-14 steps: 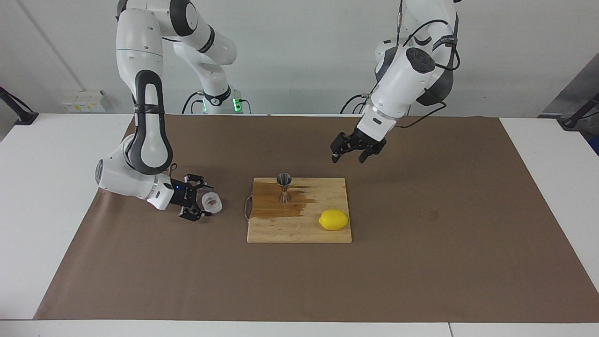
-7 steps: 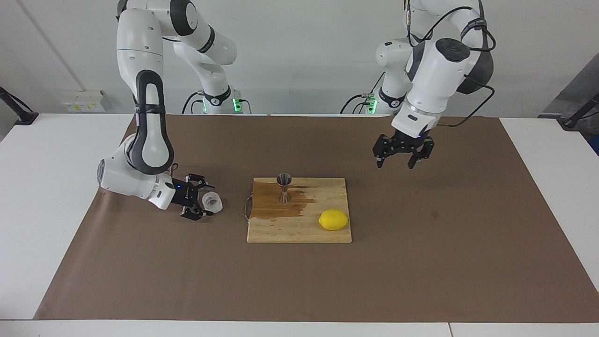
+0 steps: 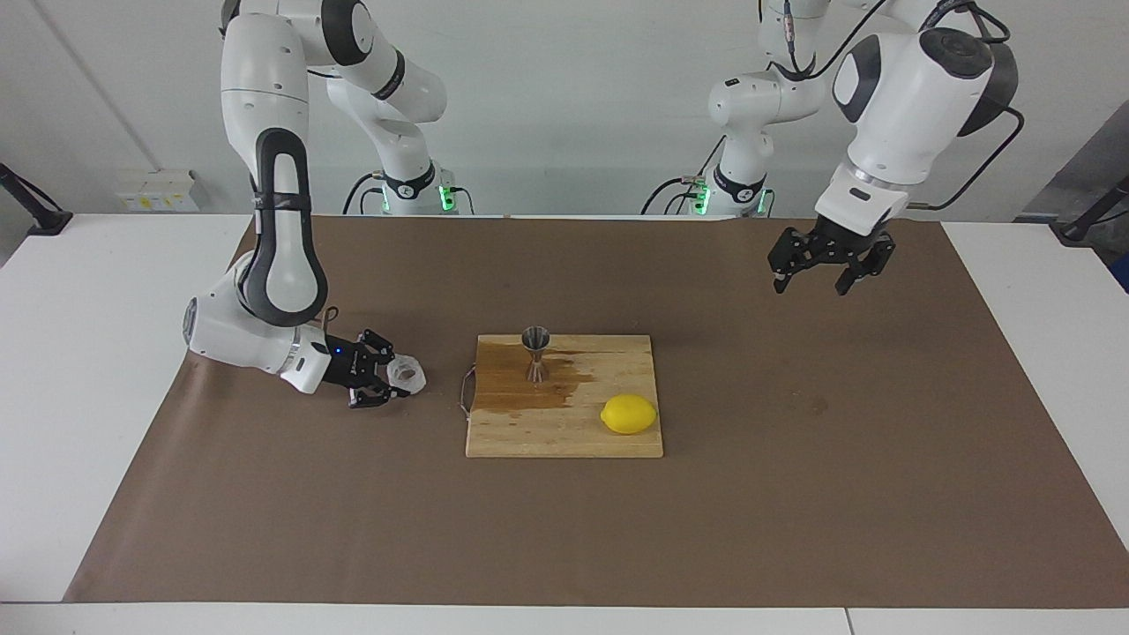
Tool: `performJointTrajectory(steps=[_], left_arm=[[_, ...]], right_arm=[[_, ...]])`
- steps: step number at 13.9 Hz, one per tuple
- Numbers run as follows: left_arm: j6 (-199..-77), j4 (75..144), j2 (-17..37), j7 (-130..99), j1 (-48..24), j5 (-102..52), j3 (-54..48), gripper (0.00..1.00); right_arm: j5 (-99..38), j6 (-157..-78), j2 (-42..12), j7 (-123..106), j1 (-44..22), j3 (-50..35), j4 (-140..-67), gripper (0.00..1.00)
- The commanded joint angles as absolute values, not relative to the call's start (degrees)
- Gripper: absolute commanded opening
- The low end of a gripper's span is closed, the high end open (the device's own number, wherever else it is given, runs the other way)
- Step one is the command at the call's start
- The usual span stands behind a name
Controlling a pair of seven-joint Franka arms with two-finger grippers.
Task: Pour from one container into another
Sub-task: 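Lift the white cup with the right gripper while the left gripper withdraws, then move the white cup over the metal cup and tilt it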
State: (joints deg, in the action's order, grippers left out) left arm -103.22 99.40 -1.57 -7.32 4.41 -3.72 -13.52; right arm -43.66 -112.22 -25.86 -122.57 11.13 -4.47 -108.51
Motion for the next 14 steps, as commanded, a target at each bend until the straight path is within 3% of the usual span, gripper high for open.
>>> performJointTrajectory(steps=[1, 6, 14], left_arm=[[-100.63, 97.04, -1.84, -2.58, -0.53, -2.64, -6.34, 1.00], [-96.69, 97.20, -3.86, 0.26, -4.57, 0.44, 1.23, 1.00], [-96.42, 97.65, -4.13, 0.00, -5.10, 0.00, 1.05, 1.00]], right_arm=[[-44.91, -112.24, -23.21, -118.67, 10.29, -4.92, -108.72, 0.47], [-41.84, -112.50, -16.36, -102.35, 3.27, -4.92, -108.11, 0.47], [-29.55, -112.68, -13.80, -81.31, -6.32, -4.83, -103.97, 0.47]])
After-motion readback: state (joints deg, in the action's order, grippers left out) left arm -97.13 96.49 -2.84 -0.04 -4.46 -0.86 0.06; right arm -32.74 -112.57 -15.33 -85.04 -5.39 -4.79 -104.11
